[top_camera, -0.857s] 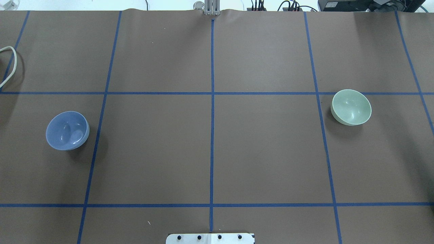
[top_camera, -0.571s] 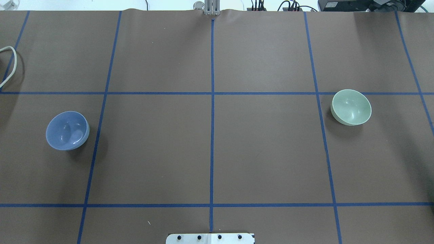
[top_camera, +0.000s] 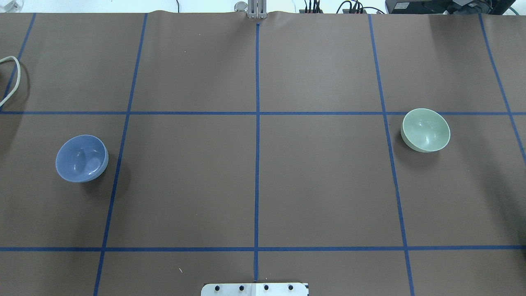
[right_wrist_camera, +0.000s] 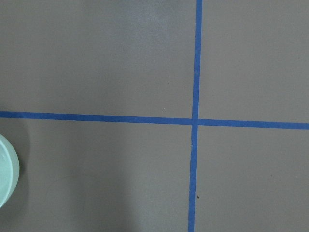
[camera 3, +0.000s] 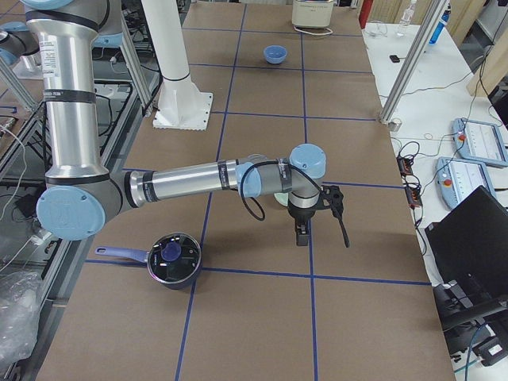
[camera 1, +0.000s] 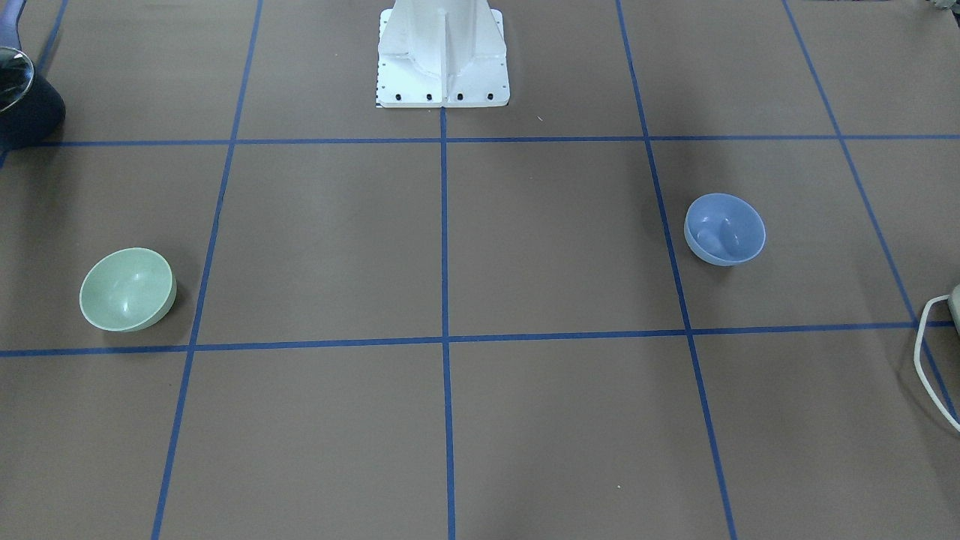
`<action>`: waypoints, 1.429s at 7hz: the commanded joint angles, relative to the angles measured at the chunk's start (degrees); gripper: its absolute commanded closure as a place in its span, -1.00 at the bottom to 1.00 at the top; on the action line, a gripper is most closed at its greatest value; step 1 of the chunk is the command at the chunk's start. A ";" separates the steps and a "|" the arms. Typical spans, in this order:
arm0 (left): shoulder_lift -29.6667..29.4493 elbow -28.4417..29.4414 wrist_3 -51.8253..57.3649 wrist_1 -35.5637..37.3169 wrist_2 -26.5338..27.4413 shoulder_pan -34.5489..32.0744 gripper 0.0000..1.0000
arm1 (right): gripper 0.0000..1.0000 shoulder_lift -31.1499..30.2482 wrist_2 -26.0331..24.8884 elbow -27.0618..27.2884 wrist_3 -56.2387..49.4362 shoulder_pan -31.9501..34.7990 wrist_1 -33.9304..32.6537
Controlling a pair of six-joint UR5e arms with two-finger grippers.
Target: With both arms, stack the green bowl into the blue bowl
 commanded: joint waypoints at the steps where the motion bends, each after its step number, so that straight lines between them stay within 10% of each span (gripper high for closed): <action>1: -1.28 -0.56 -0.03 -1.36 -0.26 0.03 -0.97 | -1.00 0.14 0.10 0.29 0.19 -1.12 4.09; 7: -5.06 -1.52 -3.17 -4.00 -5.35 4.75 -0.97 | -1.00 7.24 -0.34 -1.73 3.42 -9.11 12.72; 10: -4.89 -1.36 -25.27 -15.72 3.37 21.94 -0.97 | -1.00 9.02 -0.69 -1.64 10.12 -14.12 12.89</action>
